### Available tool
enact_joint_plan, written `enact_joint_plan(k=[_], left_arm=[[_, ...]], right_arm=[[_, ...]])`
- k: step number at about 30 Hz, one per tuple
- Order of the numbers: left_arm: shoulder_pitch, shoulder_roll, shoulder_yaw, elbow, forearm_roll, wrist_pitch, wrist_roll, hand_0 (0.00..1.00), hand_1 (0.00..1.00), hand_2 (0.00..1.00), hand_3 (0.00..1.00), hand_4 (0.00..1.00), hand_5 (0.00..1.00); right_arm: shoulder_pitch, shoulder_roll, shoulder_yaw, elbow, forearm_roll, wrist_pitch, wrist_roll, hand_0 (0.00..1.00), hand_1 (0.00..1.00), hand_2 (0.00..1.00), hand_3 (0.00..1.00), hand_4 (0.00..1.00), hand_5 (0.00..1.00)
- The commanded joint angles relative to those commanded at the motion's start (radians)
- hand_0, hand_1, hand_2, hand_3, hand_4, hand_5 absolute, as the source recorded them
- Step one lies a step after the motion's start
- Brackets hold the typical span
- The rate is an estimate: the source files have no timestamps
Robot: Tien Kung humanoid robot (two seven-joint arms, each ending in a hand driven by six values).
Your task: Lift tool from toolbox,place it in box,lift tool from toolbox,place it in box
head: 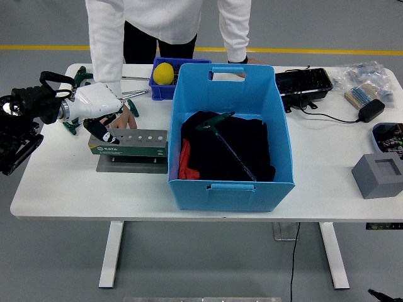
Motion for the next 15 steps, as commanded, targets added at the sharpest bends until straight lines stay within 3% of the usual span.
enact_joint_plan(k=[4,5,15], left_arm=[[0.001,-0.002,-0.003,0.007,-0.006,0.048,-0.033,0.223,0.149,0.165,0.138,0.978,0.44],[0.002,-0.002,-0.005,0.009,-0.008,0.059,-0.04,0.164,0.091,0.116,0.104,0.998,0.329],[0.004,-0.003,-0.004,0.023,-0.09,0.154,-0.1,0.119,0.043,0.08,0.069,0.998,0.294]], right_arm=[[0.001,-0.001,-0.002,0.0,0.004,0.0,0.001,0.621,0.602,0.665,0.54,0.777,0.657],[0.002,-0.001,-0.002,0.0,0.004,0.0,0.001,0.62,0.601,0.665,0.54,0.777,0.658],[0.004,-0.001,0.001,-0.001,-0.002,0.001,0.0,0.621,0.601,0.665,0.54,0.777,0.658]])
